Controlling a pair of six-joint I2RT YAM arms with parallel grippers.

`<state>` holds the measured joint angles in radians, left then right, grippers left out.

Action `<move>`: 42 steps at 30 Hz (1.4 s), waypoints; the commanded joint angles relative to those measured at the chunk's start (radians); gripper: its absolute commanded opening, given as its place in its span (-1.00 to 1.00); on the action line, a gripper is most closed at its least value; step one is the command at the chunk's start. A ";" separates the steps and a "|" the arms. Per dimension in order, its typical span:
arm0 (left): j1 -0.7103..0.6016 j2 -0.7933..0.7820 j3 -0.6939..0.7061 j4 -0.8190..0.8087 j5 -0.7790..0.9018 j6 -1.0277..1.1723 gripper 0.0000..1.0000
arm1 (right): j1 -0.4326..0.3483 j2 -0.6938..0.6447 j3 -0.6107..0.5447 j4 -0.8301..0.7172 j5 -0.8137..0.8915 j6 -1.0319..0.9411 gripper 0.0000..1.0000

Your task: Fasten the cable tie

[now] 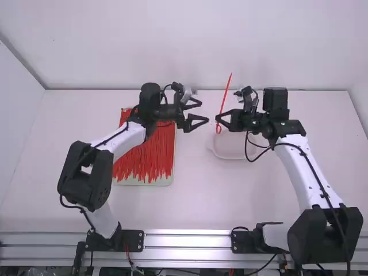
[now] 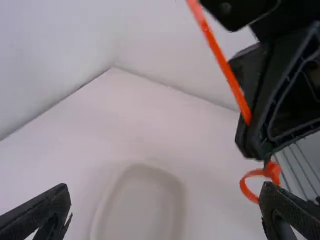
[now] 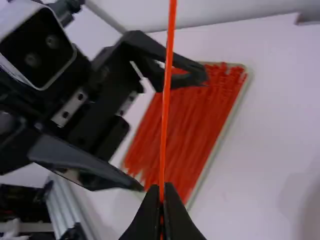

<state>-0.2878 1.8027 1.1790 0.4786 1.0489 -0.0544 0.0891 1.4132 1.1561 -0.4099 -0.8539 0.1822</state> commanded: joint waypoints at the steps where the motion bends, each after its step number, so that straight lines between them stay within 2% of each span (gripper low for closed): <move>1: 0.047 0.004 0.000 -0.042 -0.018 -0.006 0.98 | 0.010 -0.012 0.007 -0.018 0.130 -0.031 -1.00; 10: 0.150 0.004 0.000 -0.290 -0.019 -0.001 0.98 | 0.021 -0.012 -0.072 0.036 0.331 -0.029 -1.00; 15: 0.154 0.004 0.000 -0.419 -0.015 0.095 0.98 | 0.012 -0.012 -0.180 0.179 0.344 -0.015 -1.00; 16: 0.153 0.004 0.000 -0.464 -0.014 0.134 0.98 | -0.001 -0.012 -0.230 0.246 0.400 0.038 -1.00; 24: 0.151 0.004 0.000 -0.529 -0.022 0.182 0.98 | 0.009 -0.012 -0.392 0.460 0.495 0.084 -1.00; 33: 0.151 0.004 0.000 -0.531 -0.018 0.182 0.98 | 0.065 -0.009 -0.418 0.444 0.705 0.083 -1.00; 42: 0.151 0.004 0.000 -0.534 -0.018 0.179 0.98 | 0.062 0.121 -0.416 0.489 0.717 0.089 -1.00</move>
<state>-0.1318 1.8030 1.1786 -0.0521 1.0164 0.1059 0.1562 1.4948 0.7460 0.0750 -0.1505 0.2615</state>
